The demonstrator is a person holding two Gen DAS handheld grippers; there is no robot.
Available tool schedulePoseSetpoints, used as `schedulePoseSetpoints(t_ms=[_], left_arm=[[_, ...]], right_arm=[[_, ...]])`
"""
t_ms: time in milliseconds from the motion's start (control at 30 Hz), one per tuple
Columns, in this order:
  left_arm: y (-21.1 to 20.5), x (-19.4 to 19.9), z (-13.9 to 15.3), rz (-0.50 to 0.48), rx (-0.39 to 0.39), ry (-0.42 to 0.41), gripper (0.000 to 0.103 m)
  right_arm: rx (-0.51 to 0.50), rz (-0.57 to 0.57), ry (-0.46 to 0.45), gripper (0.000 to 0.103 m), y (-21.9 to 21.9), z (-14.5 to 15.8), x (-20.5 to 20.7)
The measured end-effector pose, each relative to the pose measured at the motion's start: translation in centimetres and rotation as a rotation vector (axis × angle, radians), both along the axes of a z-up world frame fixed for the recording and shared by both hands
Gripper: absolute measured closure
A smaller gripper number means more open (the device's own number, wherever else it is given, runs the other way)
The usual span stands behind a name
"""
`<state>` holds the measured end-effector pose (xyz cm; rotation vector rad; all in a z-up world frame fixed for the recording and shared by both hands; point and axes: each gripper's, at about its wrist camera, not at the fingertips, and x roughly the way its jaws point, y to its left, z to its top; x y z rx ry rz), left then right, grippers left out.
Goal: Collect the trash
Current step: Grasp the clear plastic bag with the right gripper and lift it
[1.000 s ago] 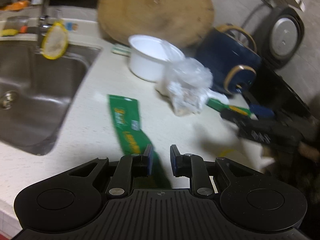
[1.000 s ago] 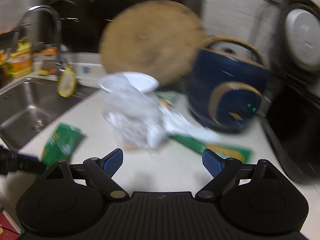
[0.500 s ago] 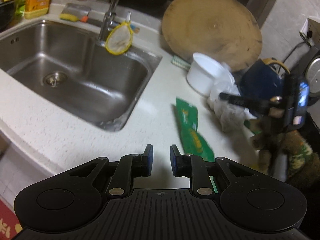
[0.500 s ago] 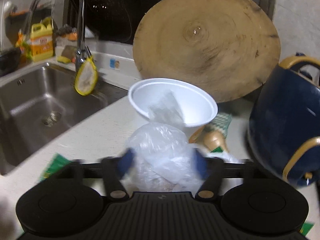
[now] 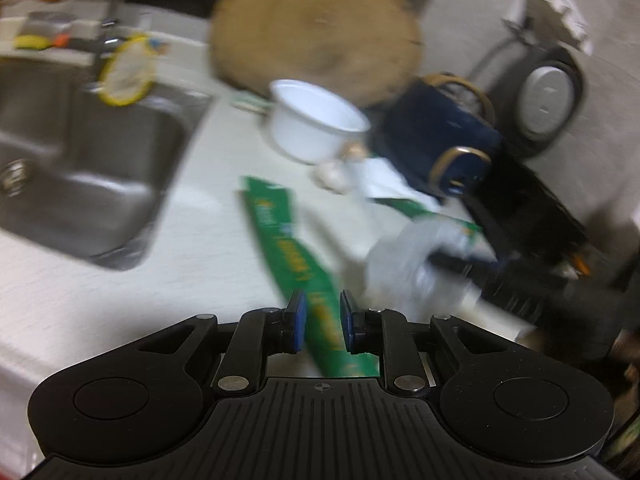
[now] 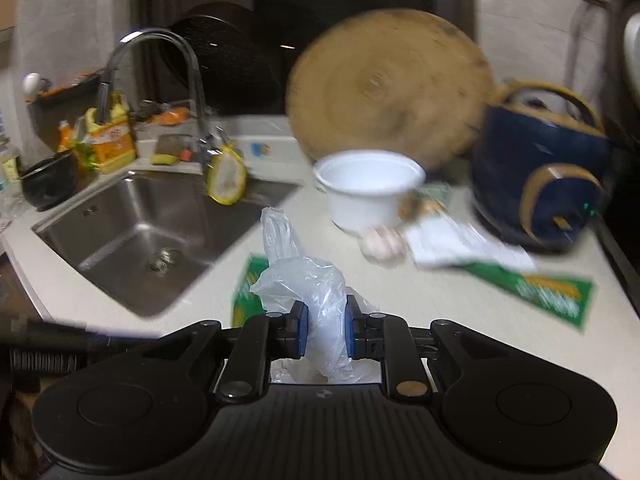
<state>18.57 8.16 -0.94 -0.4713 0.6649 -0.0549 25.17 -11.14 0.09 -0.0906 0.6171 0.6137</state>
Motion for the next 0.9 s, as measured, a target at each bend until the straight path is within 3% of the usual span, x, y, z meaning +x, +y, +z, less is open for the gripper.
schedulePoseSetpoints(t_ms=[133,300,400,467,600,733,900], left_arm=[[-1.8,0.5,0.7,-0.088,0.020,-0.029,0.082],[-2.8,1.0,-0.1,-0.106,0.023,0.009,0.082],[-3.1,1.2,-0.6,-0.108,0.027,0.035,0.082],[-3.2,1.4,-0.7,-0.104,0.034,0.043,0.082],[-3.0,2.0,-1.1,-0.060,0.041,0.071,0.082],[-2.8,2.1,-1.4,-0.021,0.054,0.088,0.082],[-2.0,1.9,-1.5,0.046,0.093,0.106,0.082]], right_arm=[[-0.075,-0.114,-0.002,0.085,-2.0,-1.8,-2.1],[-0.162,-0.161,-0.014,0.082,-3.6,-3.1,-3.6],[-0.174,-0.170,-0.012,0.064,-4.2,-3.3,-4.0],[-0.153,-0.178,-0.034,0.041,-4.8,-3.0,-4.5],[-0.103,-0.141,-0.113,0.037,-5.4,-1.1,-5.3],[-0.065,-0.073,-0.220,0.027,-4.8,0.5,-6.4],[-0.108,-0.005,-0.190,0.024,-1.9,-1.5,-4.9]])
